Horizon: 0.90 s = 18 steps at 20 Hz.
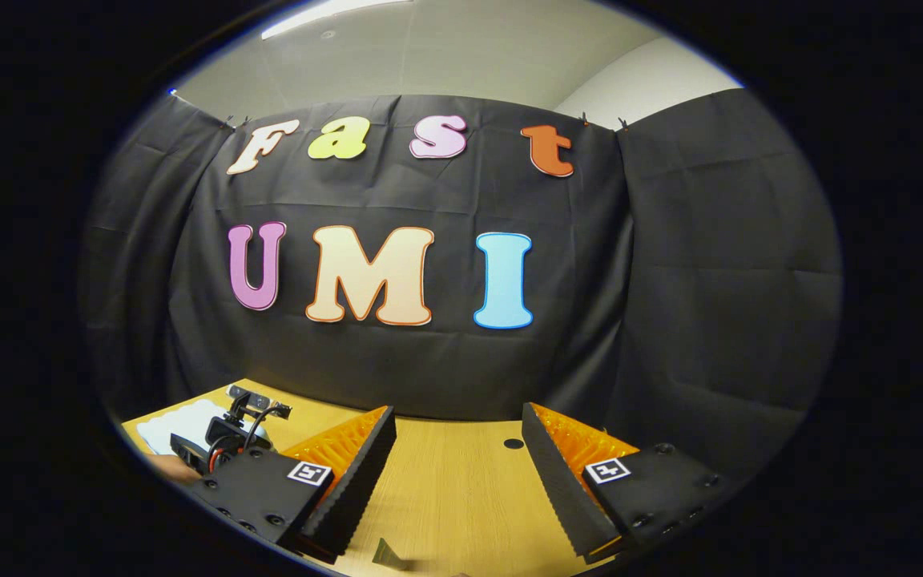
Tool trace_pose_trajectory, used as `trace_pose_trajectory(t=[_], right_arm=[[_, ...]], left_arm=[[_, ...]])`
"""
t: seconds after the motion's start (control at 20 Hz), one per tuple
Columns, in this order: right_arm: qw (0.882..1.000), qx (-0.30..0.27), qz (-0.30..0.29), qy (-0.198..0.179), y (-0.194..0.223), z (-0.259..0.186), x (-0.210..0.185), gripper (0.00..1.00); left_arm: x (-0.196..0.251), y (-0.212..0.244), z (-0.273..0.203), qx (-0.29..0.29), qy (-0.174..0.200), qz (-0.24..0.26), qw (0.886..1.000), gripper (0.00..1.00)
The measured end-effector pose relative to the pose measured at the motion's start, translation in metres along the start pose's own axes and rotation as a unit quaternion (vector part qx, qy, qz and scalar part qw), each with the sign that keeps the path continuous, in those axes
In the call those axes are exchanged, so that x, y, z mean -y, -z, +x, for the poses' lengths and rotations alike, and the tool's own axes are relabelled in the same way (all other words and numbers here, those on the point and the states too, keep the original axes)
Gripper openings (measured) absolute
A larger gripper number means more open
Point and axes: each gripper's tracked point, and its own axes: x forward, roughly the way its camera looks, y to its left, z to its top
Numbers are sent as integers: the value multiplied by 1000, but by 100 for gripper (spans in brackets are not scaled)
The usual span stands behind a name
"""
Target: First open the suitcase, pack the skin care products into it, and then close the suitcase.
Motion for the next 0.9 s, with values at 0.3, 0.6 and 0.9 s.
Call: trace_pose_trajectory(t=[0.3, 0.6, 0.9], right_arm=[[1000, 3, 4, -3, 4, -2, 7, 99], [999, 4, 18, -30, 12, 0, 9, 99], [996, 10, 35, -87, 16, 1, 4, 99]], left_arm=[[-2, -1, 0, -8, 3, 3, 1000, 9], [2, -12, -13, 9, -39, 5, 999, 0], [3, -36, -40, 43, -52, -7, 998, 0]])
